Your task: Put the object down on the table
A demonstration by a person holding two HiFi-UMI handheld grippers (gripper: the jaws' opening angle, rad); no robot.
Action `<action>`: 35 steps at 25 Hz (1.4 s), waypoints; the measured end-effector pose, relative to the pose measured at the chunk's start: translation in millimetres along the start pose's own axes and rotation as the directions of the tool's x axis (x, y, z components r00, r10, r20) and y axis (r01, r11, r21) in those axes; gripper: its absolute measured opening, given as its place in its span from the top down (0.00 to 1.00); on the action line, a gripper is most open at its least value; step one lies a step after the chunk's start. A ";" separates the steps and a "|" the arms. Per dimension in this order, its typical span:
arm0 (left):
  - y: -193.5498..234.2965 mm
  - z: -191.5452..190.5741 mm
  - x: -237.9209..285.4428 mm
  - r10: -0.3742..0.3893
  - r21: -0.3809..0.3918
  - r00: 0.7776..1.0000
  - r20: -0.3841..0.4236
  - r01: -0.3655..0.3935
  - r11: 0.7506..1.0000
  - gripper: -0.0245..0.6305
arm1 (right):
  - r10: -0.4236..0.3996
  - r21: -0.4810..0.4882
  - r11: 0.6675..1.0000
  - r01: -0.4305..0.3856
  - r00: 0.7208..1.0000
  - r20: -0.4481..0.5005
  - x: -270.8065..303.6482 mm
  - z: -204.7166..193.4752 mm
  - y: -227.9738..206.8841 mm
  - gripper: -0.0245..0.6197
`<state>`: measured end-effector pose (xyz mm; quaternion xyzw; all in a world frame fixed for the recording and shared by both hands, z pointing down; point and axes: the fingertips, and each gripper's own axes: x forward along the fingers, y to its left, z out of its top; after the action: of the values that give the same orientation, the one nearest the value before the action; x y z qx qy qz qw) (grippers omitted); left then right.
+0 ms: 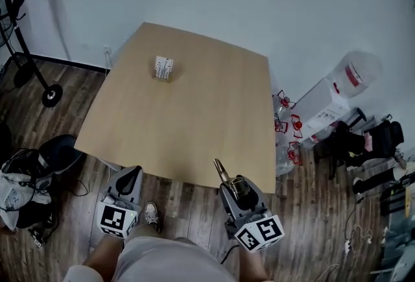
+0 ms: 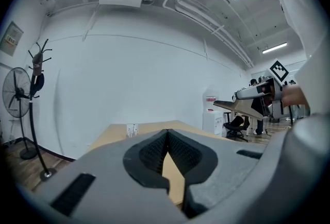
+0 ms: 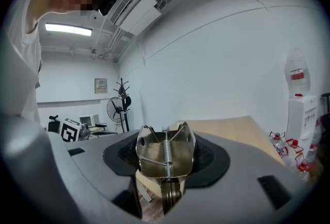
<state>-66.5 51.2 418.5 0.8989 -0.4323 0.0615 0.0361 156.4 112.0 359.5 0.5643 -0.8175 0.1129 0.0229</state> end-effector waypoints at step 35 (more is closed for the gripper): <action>78.3 20.0 117.3 0.010 0.017 1.000 -0.022 -0.009 1.000 0.95 | 0.026 0.022 0.999 -0.025 0.998 -0.050 159.6 4.8 -66.2 0.63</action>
<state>-53.5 -90.7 416.3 0.8964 -0.4357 0.0753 0.0327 160.4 -57.8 391.6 0.5510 -0.8226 0.1359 0.0360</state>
